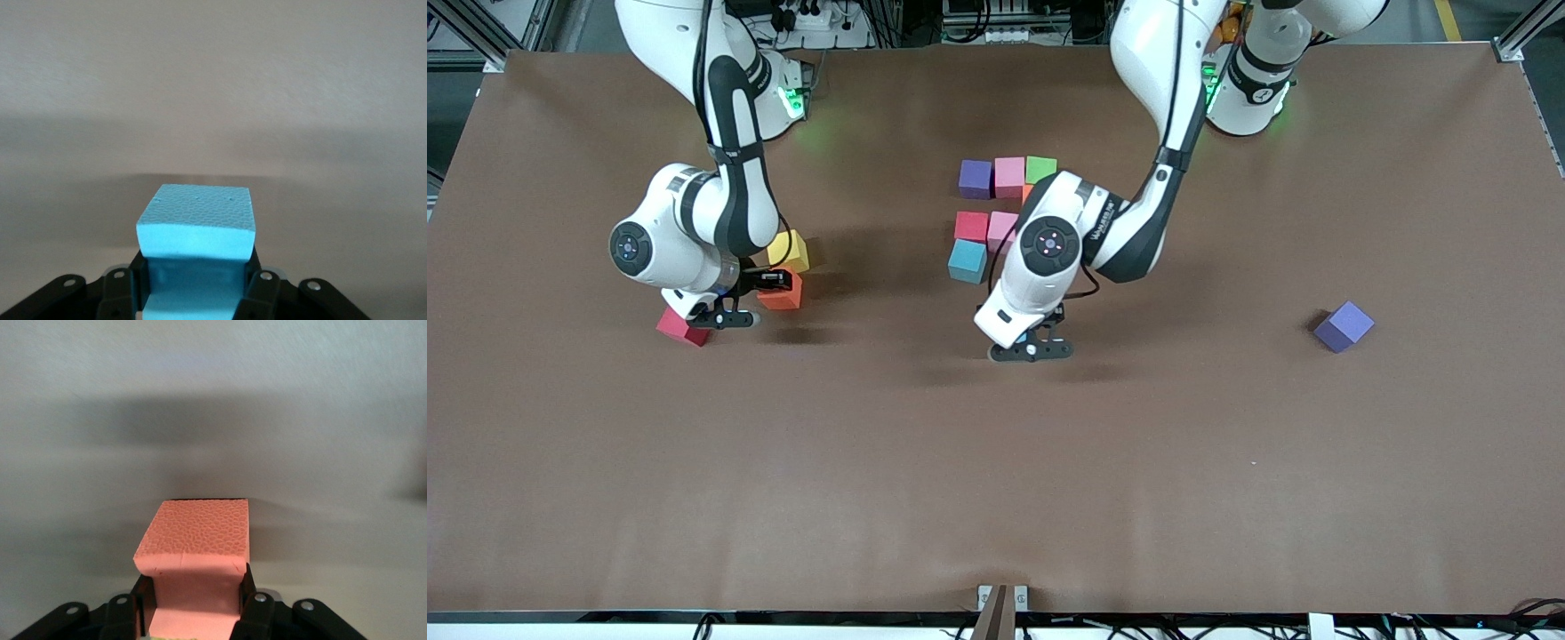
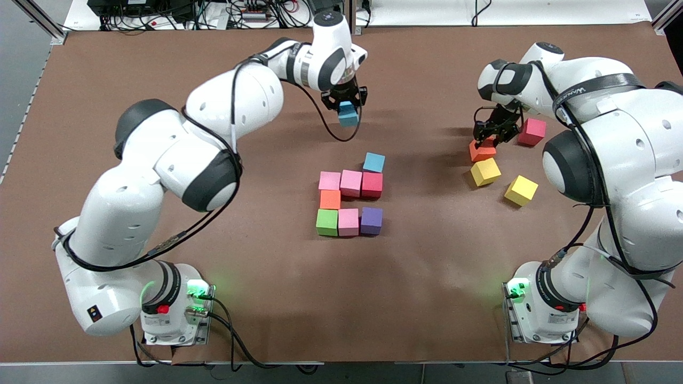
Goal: Form number 2 with 11 blocks
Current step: 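Carry the cyan cube to the shape while the right gripper lifts orange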
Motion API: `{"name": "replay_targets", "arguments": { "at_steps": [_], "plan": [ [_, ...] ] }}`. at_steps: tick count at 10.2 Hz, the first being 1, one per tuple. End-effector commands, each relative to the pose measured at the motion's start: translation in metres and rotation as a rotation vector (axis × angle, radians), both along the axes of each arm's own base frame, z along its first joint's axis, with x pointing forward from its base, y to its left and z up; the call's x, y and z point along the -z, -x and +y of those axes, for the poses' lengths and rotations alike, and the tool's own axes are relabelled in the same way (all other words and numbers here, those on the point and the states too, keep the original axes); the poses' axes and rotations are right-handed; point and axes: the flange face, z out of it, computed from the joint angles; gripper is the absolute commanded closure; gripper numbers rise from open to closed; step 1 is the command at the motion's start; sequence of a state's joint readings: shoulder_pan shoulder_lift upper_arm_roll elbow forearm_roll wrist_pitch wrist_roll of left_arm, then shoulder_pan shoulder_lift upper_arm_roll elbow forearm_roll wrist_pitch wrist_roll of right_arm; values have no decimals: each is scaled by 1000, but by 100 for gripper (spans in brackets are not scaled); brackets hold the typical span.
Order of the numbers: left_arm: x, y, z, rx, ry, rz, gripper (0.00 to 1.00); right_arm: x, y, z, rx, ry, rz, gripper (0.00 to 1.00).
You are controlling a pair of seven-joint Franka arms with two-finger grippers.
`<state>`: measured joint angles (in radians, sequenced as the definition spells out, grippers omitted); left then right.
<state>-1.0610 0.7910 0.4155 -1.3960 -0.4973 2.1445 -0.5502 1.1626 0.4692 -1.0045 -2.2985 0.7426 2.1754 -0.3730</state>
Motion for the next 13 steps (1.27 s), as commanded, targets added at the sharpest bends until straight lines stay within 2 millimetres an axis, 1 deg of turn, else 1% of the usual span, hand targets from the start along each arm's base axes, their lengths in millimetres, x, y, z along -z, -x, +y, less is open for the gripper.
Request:
{"name": "replay_targets", "arguments": {
  "at_steps": [1, 2, 3, 4, 5, 6, 7, 8, 9, 10, 13],
  "plan": [
    [-2, 7, -28, 15, 7, -21, 100, -24, -20, 18, -29, -58, -29, 92],
    [-6, 8, -36, 25, 16, -29, 100, -32, -27, 24, -34, -67, -37, 92],
    [-1, 15, -44, 40, 14, -29, 100, -37, -32, 28, -40, -73, -47, 92],
    [4, 21, -49, 48, 11, -24, 100, -44, -39, 27, -37, -79, -66, 92],
    [12, 27, -54, 40, 25, -3, 100, -56, -51, 32, -45, -86, -98, 92],
    [17, 33, -59, 44, 25, 5, 100, -69, -64, 33, -48, -86, -134, 92],
    [20, 35, -61, 50, 22, 6, 100, -81, -77, 31, -52, -86, -168, 92],
    [23, 39, -63, 56, 19, 10, 100, -94, -90, 22, -54, -82, -203, 91],
    [28, 42, -65, 59, 15, 14, 100, -104, -101, 16, -76, -77, -230, 91],
    [29, 48, -71, 59, 27, 24, 100, -101, -101, 13, -93, -73, -229, 91],
    [32, 53, -74, 40, 47, 47, 100, -101, -104, 7, -81, -69, -230, 91]
  ]
}}
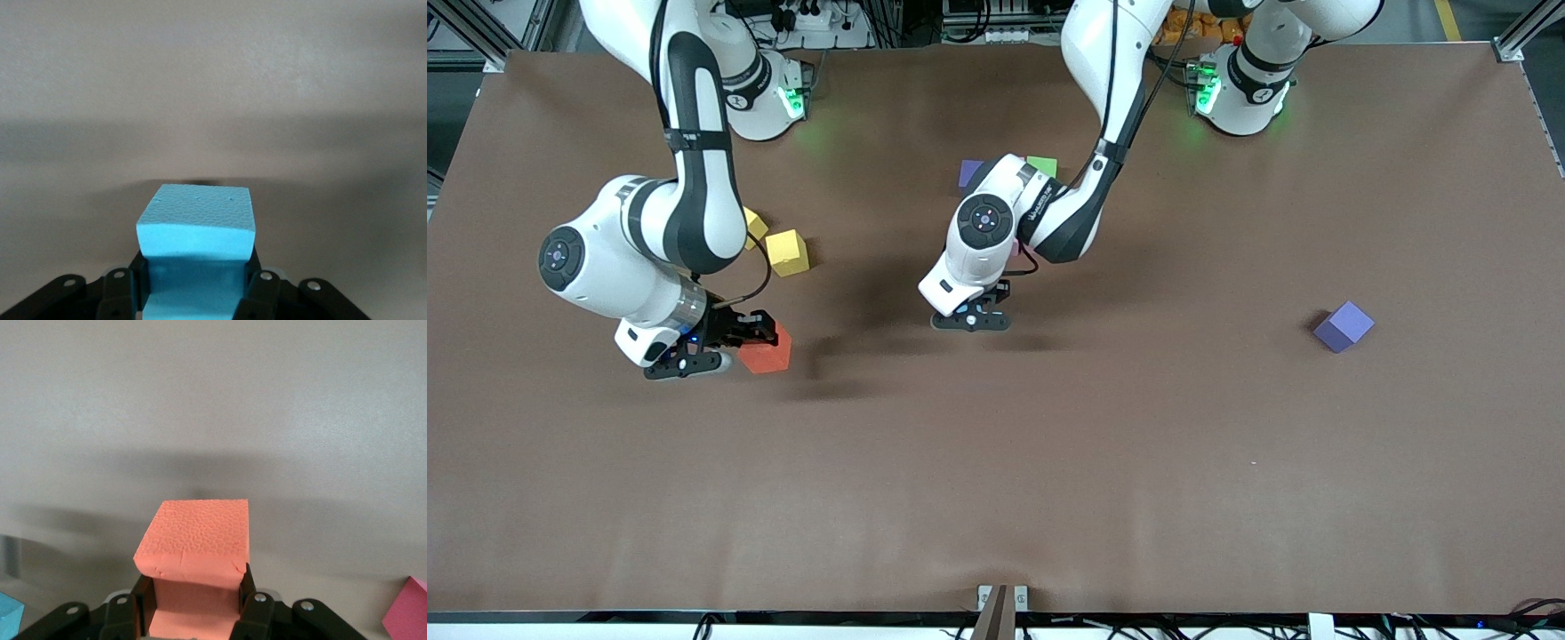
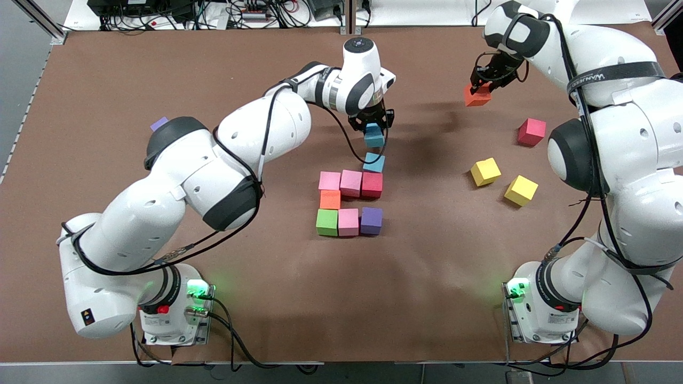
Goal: Form number 2 with 11 blocks
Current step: 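Place the cyan cube at the shape while the right gripper carries orange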
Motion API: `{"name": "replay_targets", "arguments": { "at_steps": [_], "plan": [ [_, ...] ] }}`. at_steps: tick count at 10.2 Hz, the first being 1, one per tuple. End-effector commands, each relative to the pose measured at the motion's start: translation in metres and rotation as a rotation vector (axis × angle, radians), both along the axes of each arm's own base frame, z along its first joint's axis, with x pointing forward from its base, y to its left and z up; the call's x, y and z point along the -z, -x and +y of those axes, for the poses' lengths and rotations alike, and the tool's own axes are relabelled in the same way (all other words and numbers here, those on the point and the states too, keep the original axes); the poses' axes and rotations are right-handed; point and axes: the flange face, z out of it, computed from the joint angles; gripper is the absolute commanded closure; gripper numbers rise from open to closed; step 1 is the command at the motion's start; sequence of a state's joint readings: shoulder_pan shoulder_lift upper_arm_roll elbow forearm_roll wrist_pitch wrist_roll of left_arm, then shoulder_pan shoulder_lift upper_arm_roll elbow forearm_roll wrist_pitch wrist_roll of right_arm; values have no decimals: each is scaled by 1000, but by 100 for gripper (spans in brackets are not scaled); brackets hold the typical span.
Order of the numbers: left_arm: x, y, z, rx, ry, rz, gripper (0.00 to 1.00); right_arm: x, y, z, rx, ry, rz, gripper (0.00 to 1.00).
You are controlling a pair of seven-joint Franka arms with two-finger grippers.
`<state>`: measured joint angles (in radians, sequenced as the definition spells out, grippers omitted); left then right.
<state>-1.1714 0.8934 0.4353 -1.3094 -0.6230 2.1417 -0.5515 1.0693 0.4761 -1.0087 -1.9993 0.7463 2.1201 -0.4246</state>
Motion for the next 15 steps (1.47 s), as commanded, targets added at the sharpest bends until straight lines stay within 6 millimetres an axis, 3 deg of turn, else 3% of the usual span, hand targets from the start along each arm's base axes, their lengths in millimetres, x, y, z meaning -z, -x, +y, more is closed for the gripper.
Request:
{"name": "replay_targets", "arguments": {
  "at_steps": [1, 2, 3, 4, 15],
  "plan": [
    [2, 0, -5, -18, -3, 6, 100, 3, -9, -1, -8, -18, 12, 91],
    [3, 1, -5, -16, -4, 7, 100, 12, -18, -7, 3, -77, 65, 91],
    [6, 1, -5, -17, -5, 10, 100, 11, -31, -22, 4, -92, 132, 91],
    [9, 4, -6, -21, 0, 22, 100, 6, -42, -24, 3, -54, 162, 92],
    [19, 12, 2, -15, -45, 101, 100, 14, -49, -34, -24, -55, 196, 92]
  ]
}}
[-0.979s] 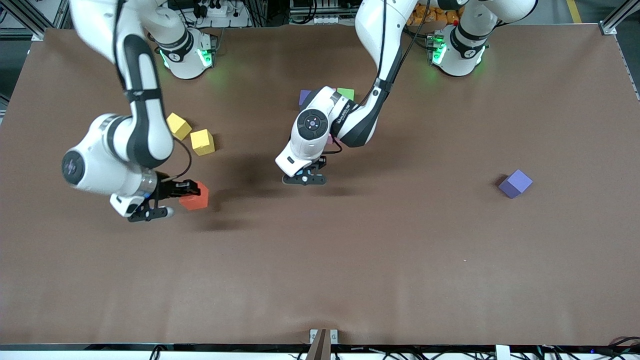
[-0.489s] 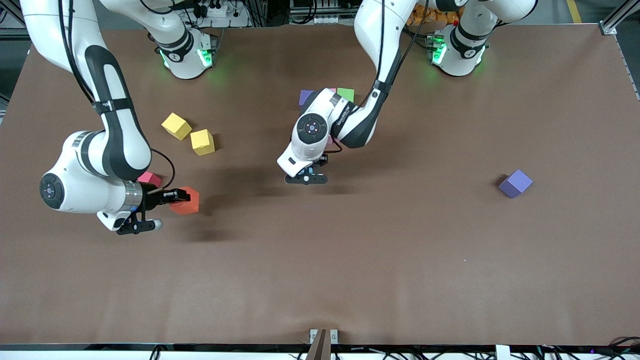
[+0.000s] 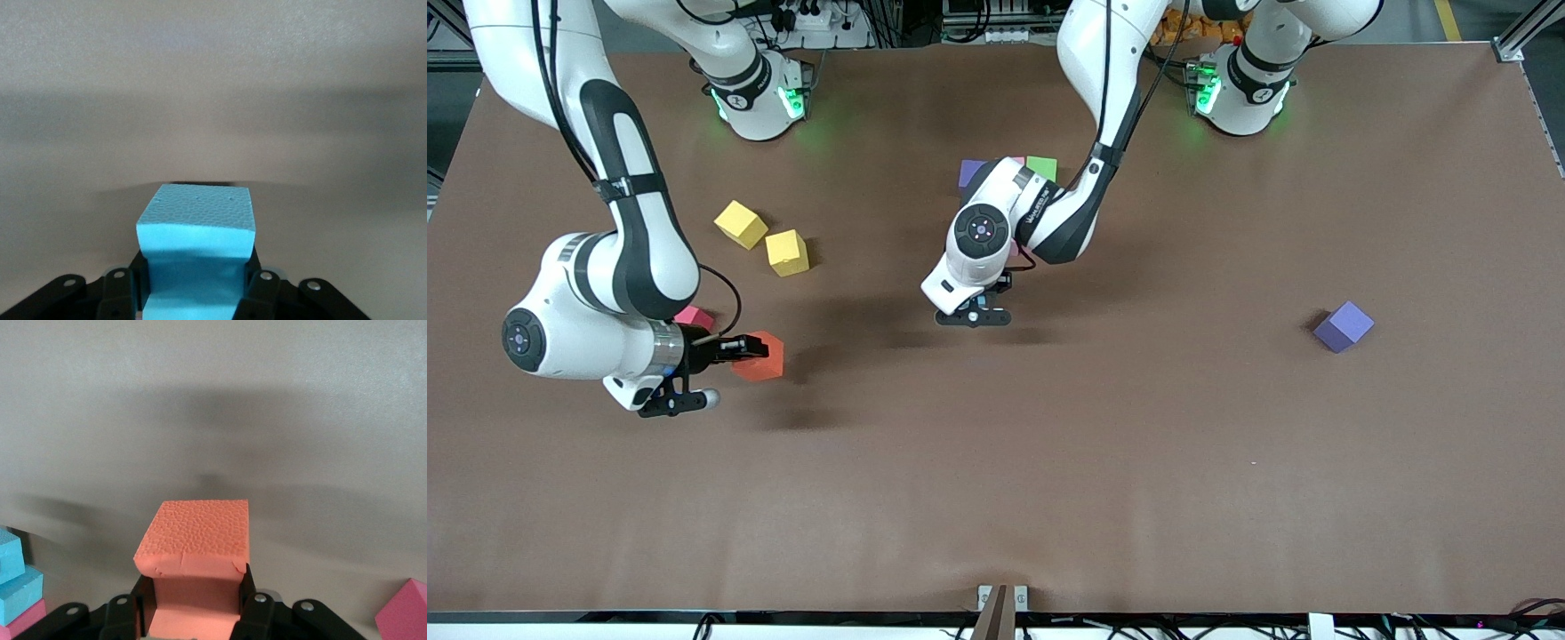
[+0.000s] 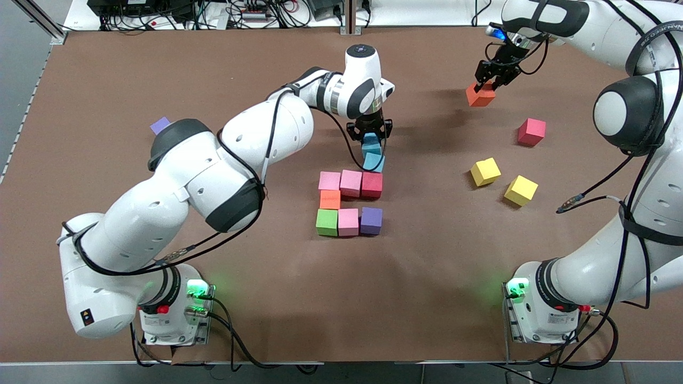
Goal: Form number 2 with 11 blocks
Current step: 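Place the cyan cube at the shape while the right gripper carries orange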
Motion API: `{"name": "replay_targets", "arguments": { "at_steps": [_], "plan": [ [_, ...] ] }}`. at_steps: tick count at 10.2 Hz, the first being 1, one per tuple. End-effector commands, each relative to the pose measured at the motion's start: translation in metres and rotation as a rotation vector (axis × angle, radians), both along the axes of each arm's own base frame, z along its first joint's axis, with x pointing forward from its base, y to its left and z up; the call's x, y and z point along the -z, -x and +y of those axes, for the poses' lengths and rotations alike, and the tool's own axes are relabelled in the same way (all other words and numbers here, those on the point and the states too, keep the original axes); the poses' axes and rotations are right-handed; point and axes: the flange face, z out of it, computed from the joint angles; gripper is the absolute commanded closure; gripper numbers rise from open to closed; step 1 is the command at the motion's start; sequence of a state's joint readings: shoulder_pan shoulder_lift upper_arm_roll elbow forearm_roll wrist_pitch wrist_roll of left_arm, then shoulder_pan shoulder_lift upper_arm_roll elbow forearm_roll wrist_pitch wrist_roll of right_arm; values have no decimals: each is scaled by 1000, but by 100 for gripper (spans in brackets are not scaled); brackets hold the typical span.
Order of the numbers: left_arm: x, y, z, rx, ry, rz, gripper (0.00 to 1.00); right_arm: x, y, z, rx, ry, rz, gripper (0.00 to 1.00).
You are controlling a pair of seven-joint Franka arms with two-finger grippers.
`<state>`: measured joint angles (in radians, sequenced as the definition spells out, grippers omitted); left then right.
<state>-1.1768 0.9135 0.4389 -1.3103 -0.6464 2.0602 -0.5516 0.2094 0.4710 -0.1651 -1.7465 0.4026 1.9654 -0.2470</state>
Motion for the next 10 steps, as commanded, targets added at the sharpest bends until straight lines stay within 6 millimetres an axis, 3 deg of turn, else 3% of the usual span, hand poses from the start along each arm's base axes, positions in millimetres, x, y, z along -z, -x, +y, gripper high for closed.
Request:
{"name": "replay_targets", "arguments": {
  "at_steps": [1, 10],
  "plan": [
    [0, 1, -1, -23, -2, 16, 100, -6, 1, -2, 0, 15, 3, 92],
    [2, -3, 2, -29, 2, 19, 100, -5, 1, -4, -2, 15, 5, 91]
  ]
}}
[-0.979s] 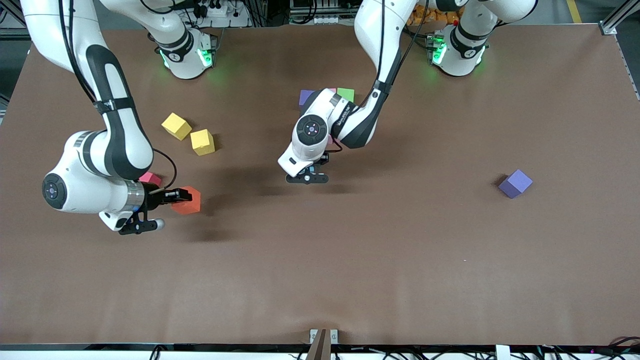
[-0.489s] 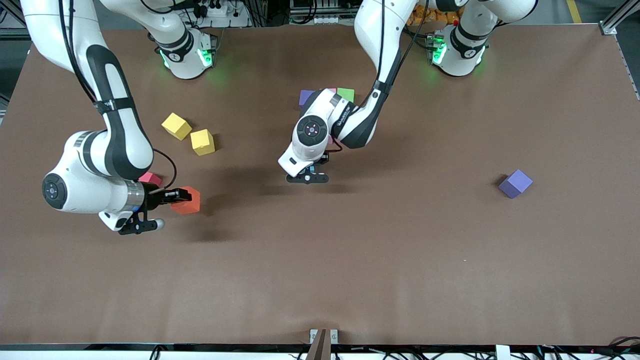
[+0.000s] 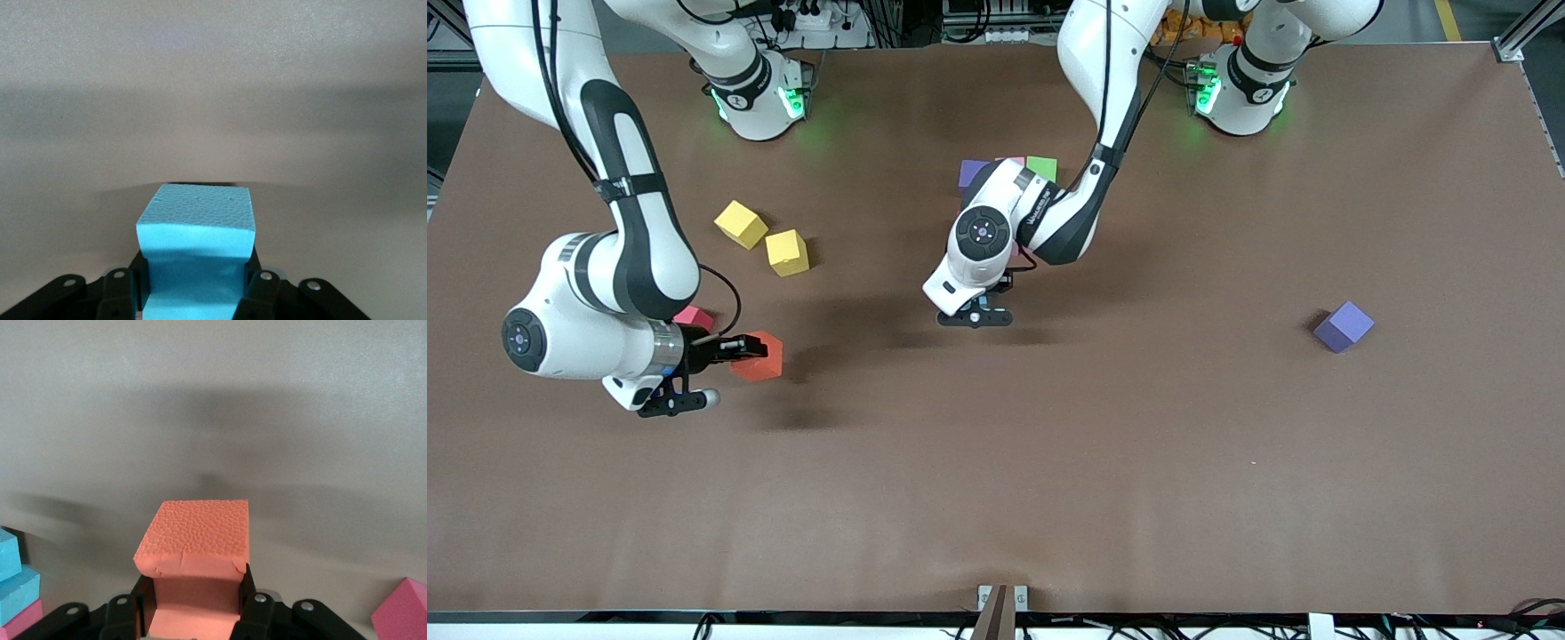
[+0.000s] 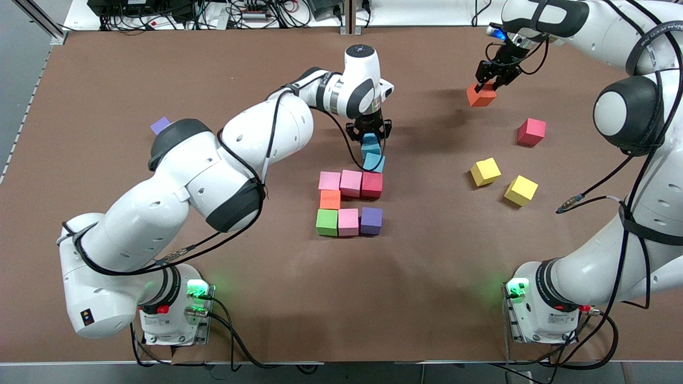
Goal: Form number 2 with 11 blocks
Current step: 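Place the cyan cube at the shape while the right gripper carries orange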
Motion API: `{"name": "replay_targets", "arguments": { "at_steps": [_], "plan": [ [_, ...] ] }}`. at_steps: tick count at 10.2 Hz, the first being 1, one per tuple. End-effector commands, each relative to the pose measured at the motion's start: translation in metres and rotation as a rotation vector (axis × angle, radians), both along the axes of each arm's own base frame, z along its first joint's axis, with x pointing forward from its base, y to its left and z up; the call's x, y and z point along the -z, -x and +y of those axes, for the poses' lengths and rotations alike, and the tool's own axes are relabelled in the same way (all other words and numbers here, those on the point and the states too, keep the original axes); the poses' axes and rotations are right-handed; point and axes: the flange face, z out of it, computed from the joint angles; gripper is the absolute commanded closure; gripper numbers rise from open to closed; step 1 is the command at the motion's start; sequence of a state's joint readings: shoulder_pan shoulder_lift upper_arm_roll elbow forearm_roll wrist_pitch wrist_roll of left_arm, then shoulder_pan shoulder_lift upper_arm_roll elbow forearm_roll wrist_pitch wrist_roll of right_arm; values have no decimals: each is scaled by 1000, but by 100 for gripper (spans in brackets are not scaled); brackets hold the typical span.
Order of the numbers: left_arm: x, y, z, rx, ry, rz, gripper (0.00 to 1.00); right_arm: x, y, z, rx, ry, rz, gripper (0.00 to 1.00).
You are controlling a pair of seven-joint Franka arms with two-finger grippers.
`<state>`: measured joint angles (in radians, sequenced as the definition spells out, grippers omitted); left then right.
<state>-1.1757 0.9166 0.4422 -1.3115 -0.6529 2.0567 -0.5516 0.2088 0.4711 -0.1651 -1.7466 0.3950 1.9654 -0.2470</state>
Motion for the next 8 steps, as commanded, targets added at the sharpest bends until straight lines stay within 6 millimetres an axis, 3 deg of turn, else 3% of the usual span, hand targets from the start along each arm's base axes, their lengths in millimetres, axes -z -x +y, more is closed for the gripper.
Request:
{"name": "replay_targets", "arguments": {
  "at_steps": [1, 3, 4, 8],
  "plan": [
    [0, -2, 1, -24, 2, 14, 93, -5, 1, -3, 2, 9, 4, 91],
    [-1, -3, 1, -26, 4, 12, 64, -5, 1, -3, 2, 9, 4, 91],
    [-1, -4, 1, -28, 6, 7, 1, -5, 1, -3, 2, 9, 4, 91],
    [-10, -6, -2, -27, 21, -10, 0, -4, 1, -3, 2, 9, 6, 91]
  ]
}}
